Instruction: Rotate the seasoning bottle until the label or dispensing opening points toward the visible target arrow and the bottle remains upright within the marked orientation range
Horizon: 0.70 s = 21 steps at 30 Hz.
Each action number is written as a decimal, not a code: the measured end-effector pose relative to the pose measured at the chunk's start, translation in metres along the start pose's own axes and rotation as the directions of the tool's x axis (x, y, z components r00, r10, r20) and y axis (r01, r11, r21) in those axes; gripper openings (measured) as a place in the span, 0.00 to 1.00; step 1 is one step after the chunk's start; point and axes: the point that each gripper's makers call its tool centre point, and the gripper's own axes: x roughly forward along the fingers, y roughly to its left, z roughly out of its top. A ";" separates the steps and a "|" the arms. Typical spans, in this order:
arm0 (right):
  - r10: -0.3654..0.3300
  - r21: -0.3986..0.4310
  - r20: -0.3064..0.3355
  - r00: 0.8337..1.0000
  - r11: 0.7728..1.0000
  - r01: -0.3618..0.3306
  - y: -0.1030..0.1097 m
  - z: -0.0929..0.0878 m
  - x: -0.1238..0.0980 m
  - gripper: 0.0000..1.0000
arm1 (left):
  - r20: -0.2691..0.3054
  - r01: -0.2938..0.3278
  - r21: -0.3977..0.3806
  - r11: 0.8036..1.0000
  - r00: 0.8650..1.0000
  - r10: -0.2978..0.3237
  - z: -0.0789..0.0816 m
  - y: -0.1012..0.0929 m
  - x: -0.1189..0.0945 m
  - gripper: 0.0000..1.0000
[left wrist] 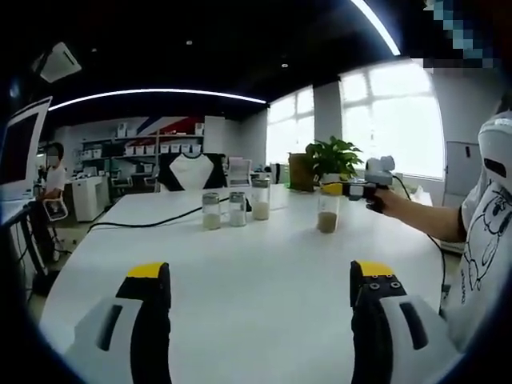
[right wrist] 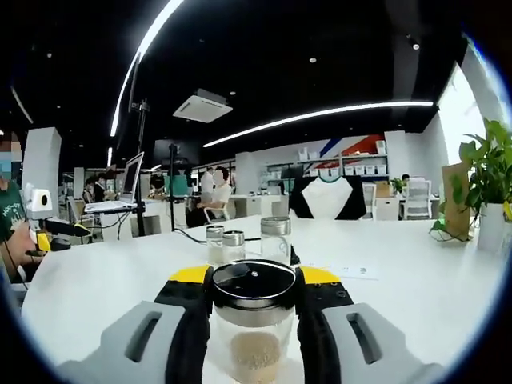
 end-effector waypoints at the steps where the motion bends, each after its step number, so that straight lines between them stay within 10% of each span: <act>1: 0.007 -0.002 -0.004 1.000 1.000 -0.007 0.000 0.000 0.000 0.39 | 0.001 0.003 -0.001 1.000 1.000 -0.003 0.000 -0.001 0.001 0.98; 21: 0.299 0.020 -0.024 0.954 0.954 -0.299 0.012 -0.002 0.000 0.39 | -0.016 0.028 0.024 0.999 0.999 -0.028 -0.001 -0.006 0.002 0.97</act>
